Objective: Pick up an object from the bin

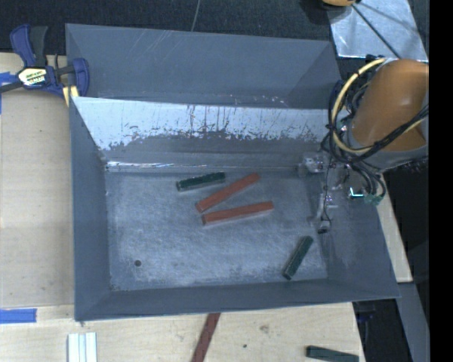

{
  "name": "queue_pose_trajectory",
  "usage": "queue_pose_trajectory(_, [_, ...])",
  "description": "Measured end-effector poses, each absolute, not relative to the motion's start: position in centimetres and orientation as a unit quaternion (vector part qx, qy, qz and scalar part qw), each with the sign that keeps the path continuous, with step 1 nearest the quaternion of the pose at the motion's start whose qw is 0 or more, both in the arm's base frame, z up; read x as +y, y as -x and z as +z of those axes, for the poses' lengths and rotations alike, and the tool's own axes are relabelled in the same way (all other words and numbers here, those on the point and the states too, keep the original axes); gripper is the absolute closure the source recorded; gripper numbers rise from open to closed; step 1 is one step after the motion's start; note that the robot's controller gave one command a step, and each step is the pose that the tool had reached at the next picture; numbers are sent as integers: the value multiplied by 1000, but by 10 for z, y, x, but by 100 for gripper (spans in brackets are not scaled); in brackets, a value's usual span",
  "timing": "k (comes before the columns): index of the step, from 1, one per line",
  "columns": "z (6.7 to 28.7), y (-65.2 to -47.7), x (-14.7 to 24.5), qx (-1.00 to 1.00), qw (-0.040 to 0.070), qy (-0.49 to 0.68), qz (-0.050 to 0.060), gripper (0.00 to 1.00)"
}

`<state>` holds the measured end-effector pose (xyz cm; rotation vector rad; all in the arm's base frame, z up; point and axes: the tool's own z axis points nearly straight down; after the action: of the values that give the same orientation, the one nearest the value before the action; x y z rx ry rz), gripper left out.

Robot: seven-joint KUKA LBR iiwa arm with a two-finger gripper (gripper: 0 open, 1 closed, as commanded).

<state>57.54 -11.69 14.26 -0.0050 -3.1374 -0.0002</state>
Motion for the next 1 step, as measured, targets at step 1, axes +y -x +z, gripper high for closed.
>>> queue_pose_trajectory(1, [147,-577,-117,-1000,-2,0,1,0])
